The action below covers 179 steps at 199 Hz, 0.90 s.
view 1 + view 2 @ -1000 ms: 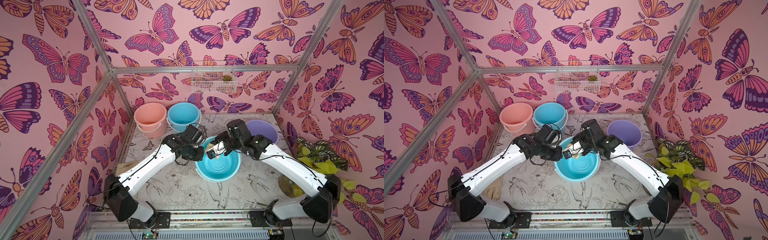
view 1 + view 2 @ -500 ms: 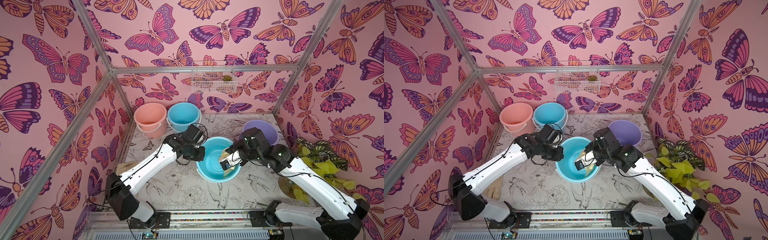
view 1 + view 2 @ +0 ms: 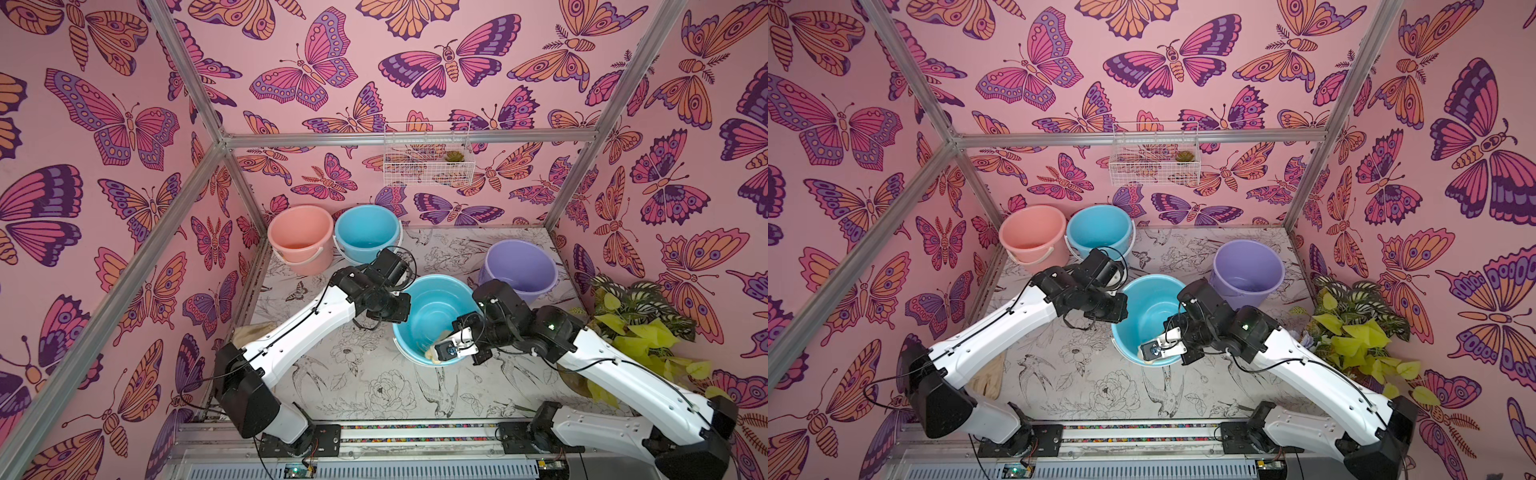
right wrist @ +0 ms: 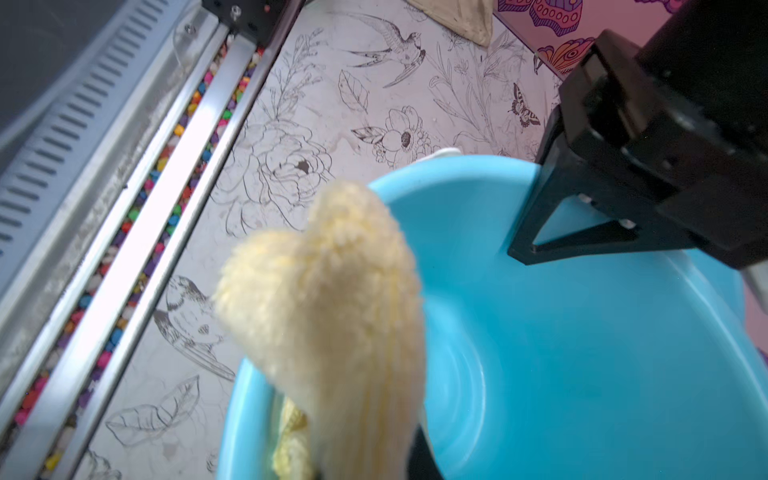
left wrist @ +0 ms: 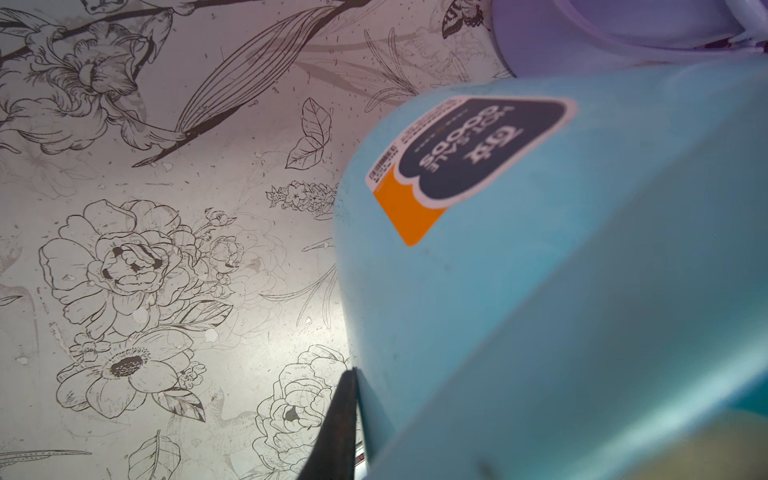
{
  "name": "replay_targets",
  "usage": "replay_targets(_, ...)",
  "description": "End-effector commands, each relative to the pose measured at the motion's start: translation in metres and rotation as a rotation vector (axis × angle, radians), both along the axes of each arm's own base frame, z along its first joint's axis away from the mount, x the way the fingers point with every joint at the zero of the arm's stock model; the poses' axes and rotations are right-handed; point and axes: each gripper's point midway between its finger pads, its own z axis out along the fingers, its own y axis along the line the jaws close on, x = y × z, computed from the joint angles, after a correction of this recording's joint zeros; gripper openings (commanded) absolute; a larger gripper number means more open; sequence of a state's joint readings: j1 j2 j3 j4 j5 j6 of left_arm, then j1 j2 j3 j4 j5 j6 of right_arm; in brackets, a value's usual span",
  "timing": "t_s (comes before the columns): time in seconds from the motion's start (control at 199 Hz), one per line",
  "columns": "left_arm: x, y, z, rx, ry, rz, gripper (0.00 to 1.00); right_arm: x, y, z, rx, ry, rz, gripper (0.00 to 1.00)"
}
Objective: Wipe the inside of the bucket with a cloth
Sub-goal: Wipe the dirt from the inside of the bucket.
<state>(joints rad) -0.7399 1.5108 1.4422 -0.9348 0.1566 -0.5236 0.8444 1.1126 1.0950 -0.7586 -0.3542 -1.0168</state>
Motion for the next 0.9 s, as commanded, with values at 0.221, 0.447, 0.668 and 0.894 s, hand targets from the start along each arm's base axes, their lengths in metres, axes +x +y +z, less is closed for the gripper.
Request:
replay_targets(0.221, 0.031, -0.005, 0.009, -0.018, -0.001, 0.103, 0.00, 0.051, 0.076, 0.051, 0.436, 0.167, -0.351, 0.00)
replay_targets(0.447, 0.072, 0.000, 0.015, -0.042, 0.001, 0.220, 0.00, 0.123, 0.023, 0.117, 0.634, -0.071, -0.850, 0.00)
replay_targets(0.668, 0.120, -0.010, 0.025, -0.081, -0.023, 0.293, 0.00, 0.140, -0.056, 0.180, 0.739, -0.297, -1.196, 0.00)
replay_targets(0.894, 0.169, -0.026, 0.028, -0.106, -0.064, 0.357, 0.00, 0.121, -0.099, 0.215, 0.845, -0.344, -1.276, 0.00)
